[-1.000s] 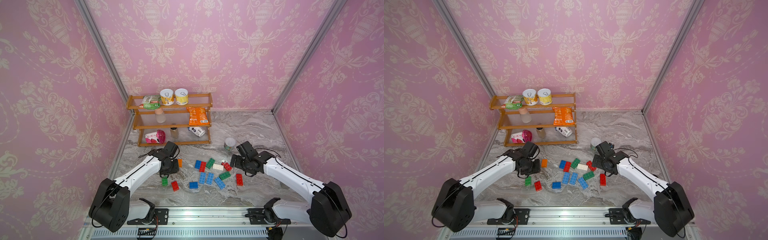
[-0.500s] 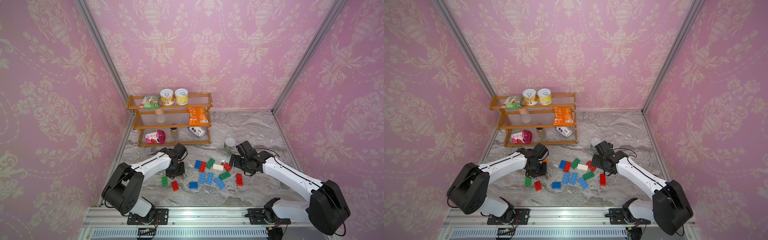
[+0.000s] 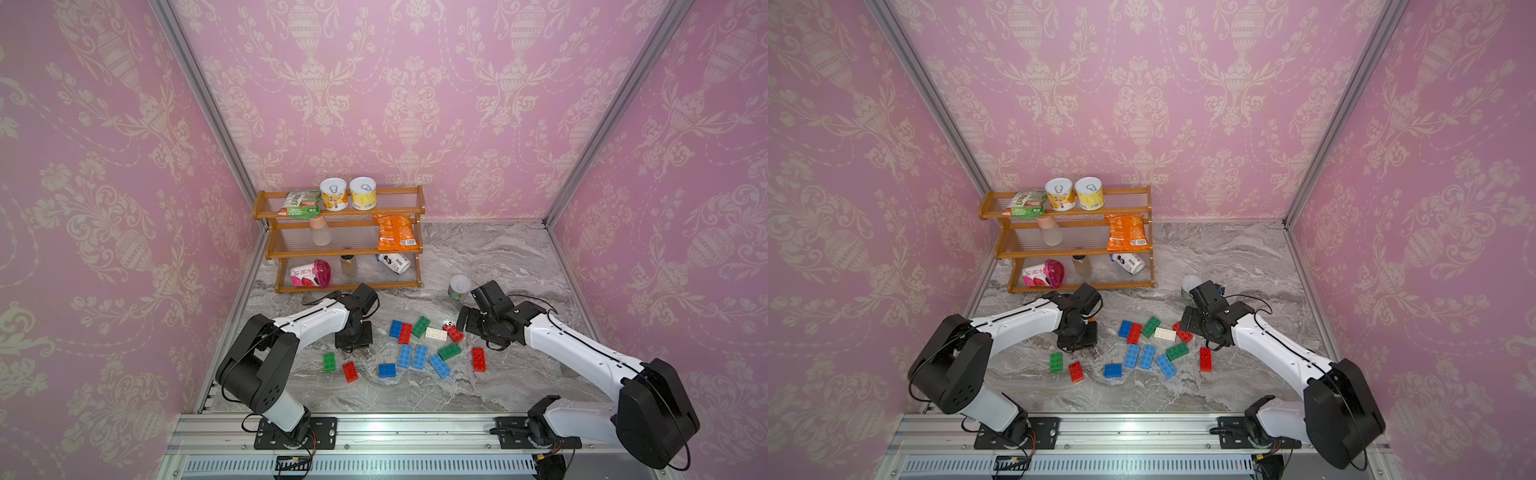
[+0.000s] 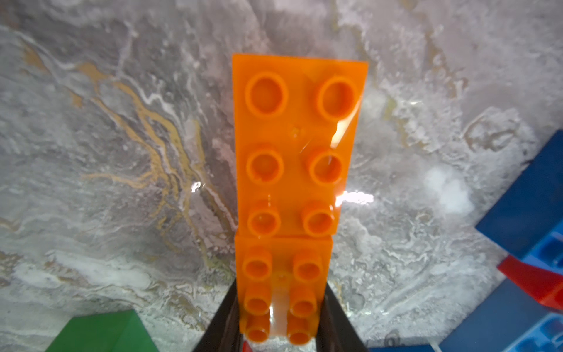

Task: Assemble a rectangle with lego
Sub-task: Place the lego brick at the center of the board.

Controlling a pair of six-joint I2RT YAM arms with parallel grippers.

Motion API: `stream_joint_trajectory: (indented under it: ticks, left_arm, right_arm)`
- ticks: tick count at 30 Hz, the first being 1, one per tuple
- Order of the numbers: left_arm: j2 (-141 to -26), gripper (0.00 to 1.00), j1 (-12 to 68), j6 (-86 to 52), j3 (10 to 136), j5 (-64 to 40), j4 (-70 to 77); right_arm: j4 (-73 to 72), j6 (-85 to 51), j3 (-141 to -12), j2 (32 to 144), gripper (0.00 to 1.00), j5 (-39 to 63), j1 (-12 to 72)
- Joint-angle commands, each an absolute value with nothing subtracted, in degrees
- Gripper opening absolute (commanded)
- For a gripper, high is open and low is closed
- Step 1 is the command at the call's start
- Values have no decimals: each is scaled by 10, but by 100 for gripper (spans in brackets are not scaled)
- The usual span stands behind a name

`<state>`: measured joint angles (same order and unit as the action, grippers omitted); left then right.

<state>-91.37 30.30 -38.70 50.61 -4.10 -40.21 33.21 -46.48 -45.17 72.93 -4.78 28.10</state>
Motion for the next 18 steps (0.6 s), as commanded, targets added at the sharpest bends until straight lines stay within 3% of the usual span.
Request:
stream_joint_trajectory:
  ticks: [1,10,18]
  left_arm:
    - [-934,15,308,-385,510,-18,-412]
    - [-943,37,307,-388,514,-10,-414]
    - [-946,43,308,-402,513,-9,-402]
  right_arm:
    - [326,-469,-448,733,100,-45,277]
    - [323,-473,-439,725,100,-48,277]
    - [320,-469,-440,724,100,-50,276]
